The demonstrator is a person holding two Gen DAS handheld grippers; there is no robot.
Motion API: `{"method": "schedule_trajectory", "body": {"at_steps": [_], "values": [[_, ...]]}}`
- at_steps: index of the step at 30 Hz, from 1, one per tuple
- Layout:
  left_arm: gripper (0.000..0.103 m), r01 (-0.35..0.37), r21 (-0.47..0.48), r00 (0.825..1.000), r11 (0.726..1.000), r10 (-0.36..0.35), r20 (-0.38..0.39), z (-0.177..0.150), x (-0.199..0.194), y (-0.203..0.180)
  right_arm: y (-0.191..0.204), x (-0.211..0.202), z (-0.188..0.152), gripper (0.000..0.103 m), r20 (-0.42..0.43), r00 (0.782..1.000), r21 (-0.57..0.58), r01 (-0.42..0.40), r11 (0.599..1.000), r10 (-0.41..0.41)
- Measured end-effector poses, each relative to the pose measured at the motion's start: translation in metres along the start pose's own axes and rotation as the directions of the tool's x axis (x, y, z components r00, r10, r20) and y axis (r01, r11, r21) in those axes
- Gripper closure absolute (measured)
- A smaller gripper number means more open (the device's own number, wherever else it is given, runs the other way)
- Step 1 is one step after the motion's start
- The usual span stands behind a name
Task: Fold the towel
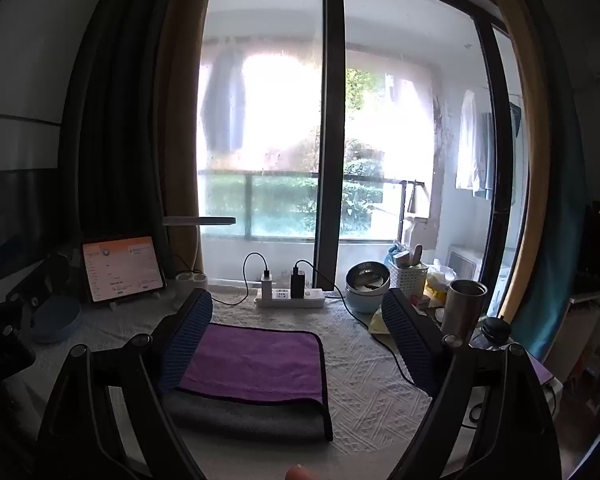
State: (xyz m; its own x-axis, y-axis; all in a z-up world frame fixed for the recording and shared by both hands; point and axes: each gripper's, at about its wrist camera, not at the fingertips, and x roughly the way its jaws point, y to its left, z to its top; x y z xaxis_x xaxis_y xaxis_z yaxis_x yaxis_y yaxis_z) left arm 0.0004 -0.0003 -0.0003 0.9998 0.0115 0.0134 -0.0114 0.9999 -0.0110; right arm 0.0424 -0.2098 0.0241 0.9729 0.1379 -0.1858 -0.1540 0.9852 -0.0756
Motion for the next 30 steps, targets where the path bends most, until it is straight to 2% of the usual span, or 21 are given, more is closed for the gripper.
{"method": "schedule_trajectory", "body": {"at_steps": [5,9,30], "values": [[0.000,0.017,-0.001,0.998,1.000,-0.017,-0.064,-0.002,0.010,-0.005,-0.001,0.000,0.000,0.014,-0.005,1.000,0.001,-0.005,1.000,0.005],[0.000,-0.005,-0.028,1.000,1.000,0.004,-0.022,-0.002,-0.003,-0.001,0.003,-0.002,0.002,0.014,-0.013,1.000,0.001,-0.005,1.000,0.005],[0.000,0.004,-0.085,0.999,0.996,-0.007,-0.038,-0.003,0.001,0.016,0.003,0.001,-0.001,0.014,-0.018,1.000,0.000,-0.013,1.000,0.013]]}}
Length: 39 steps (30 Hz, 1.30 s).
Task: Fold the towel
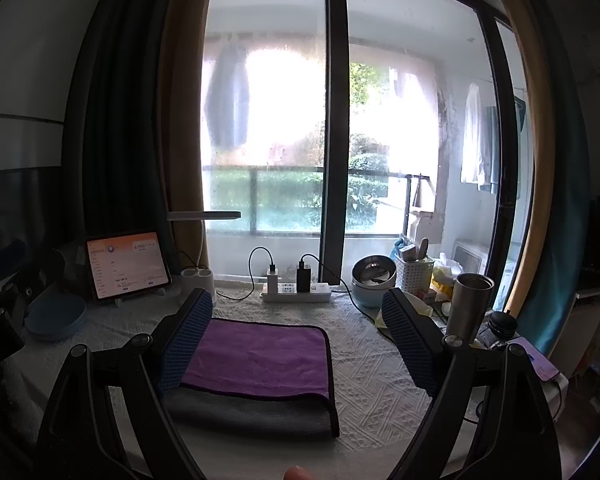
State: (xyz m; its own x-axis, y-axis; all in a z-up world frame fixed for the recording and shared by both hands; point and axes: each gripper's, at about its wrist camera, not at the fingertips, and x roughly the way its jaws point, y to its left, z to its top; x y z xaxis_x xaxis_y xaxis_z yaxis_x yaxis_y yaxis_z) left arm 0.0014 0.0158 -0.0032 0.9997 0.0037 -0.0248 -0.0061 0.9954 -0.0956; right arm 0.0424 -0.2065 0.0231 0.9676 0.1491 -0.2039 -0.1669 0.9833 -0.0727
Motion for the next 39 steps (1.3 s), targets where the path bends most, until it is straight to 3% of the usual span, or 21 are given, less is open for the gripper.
{"method": "schedule_trajectory", "body": {"at_steps": [39], "values": [[0.000,0.023,-0.001,1.000,1.000,-0.023,-0.014,-0.0023,0.0032,0.0002,0.0011,0.0008,-0.0007,0.014,-0.011,1.000,-0.001,-0.003,1.000,0.003]]}}
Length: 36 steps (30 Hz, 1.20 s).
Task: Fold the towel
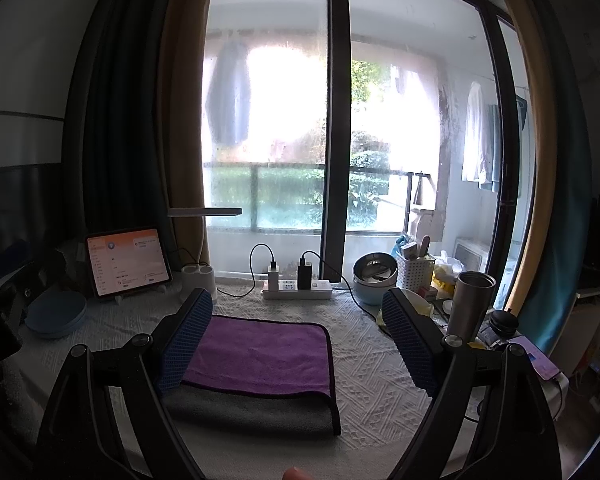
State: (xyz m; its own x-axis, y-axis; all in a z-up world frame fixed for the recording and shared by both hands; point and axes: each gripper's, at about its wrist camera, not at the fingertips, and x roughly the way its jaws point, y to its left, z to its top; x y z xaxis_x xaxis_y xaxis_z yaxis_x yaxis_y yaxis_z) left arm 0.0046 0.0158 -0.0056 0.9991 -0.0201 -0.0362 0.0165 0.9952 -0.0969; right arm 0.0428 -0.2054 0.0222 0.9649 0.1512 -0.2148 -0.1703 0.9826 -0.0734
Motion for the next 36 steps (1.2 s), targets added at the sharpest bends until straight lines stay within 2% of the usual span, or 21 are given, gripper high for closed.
{"method": "schedule_trajectory", "body": {"at_steps": [21,30,36], "values": [[0.000,0.003,0.003,1.000,1.000,-0.003,-0.015,-0.005,0.001,0.000,-0.007,0.002,-0.006,0.014,-0.015,1.000,0.006,0.007,1.000,-0.007],[0.000,0.013,0.006,0.995,1.000,-0.012,-0.098,-0.025,0.015,-0.007,-0.011,0.023,-0.022,0.014,-0.083,0.997,0.013,-0.003,1.000,0.005],[0.000,0.014,0.023,0.977,1.000,-0.009,-0.213,-0.044,0.041,-0.011,-0.015,0.056,-0.043,0.014,-0.182,0.983,0.029,-0.012,0.999,0.018]]}}
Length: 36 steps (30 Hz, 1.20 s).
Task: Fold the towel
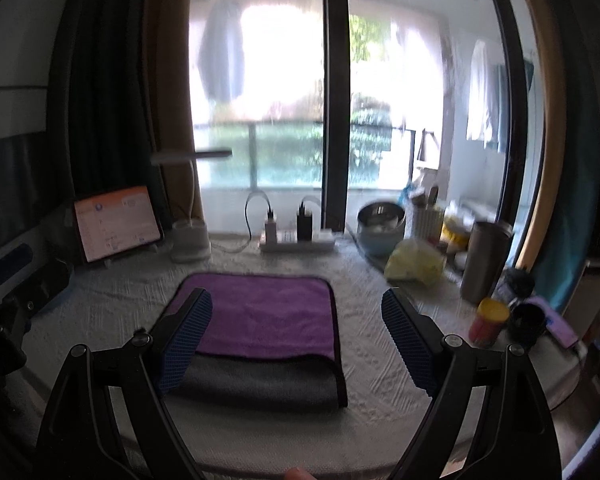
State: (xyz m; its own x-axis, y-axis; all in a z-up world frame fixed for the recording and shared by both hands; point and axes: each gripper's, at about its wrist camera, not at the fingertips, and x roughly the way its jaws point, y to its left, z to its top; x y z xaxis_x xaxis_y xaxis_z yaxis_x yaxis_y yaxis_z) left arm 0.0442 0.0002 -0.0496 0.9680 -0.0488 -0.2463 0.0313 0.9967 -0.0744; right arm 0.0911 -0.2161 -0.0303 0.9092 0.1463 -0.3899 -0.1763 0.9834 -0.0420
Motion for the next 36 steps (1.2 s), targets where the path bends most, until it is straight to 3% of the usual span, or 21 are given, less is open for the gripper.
{"method": "schedule_trajectory", "body": {"at_steps": [6,12,17,23,28,31,33,35,36], "values": [[0.000,-0.011,0.012,0.994,1.000,0.012,-0.110,-0.016,0.037,0.000,-0.009,0.042,-0.018,0.014,-0.101,0.995,0.004,-0.007,1.000,0.008],[0.001,-0.012,0.006,0.976,1.000,0.013,-0.217,-0.035,0.073,0.007,-0.019,0.076,-0.034,0.014,-0.187,0.982,0.004,0.001,1.000,0.000],[0.001,0.002,0.049,0.942,0.999,0.015,-0.334,-0.054,0.104,0.012,-0.025,0.099,-0.044,0.016,-0.258,0.966,0.005,-0.004,1.000,0.005],[0.002,-0.036,0.026,0.896,0.999,0.044,-0.443,-0.077,0.131,0.028,-0.030,0.126,-0.055,0.020,-0.327,0.945,-0.008,-0.030,1.000,0.025],[0.013,-0.027,-0.044,0.858,0.999,0.001,-0.513,-0.088,0.148,0.039,-0.037,0.146,-0.065,0.038,-0.386,0.921,0.007,-0.056,0.998,0.055],[0.019,-0.032,-0.046,0.841,0.998,0.002,-0.540,-0.095,0.154,0.040,-0.038,0.156,-0.071,0.042,-0.414,0.907,0.012,-0.073,0.997,0.071],[0.035,-0.034,-0.036,0.831,0.999,0.008,-0.557,-0.098,0.157,0.039,-0.036,0.160,-0.074,0.044,-0.425,0.901,0.007,-0.088,0.996,0.083],[0.047,-0.037,-0.016,0.817,0.999,0.021,-0.576,-0.103,0.161,0.037,-0.034,0.162,-0.076,0.053,-0.437,0.895,0.004,-0.101,0.995,0.092],[0.050,-0.038,-0.006,0.818,0.999,0.028,-0.574,-0.103,0.160,0.036,-0.034,0.163,-0.077,0.054,-0.439,0.893,0.006,-0.105,0.994,0.097]]}}
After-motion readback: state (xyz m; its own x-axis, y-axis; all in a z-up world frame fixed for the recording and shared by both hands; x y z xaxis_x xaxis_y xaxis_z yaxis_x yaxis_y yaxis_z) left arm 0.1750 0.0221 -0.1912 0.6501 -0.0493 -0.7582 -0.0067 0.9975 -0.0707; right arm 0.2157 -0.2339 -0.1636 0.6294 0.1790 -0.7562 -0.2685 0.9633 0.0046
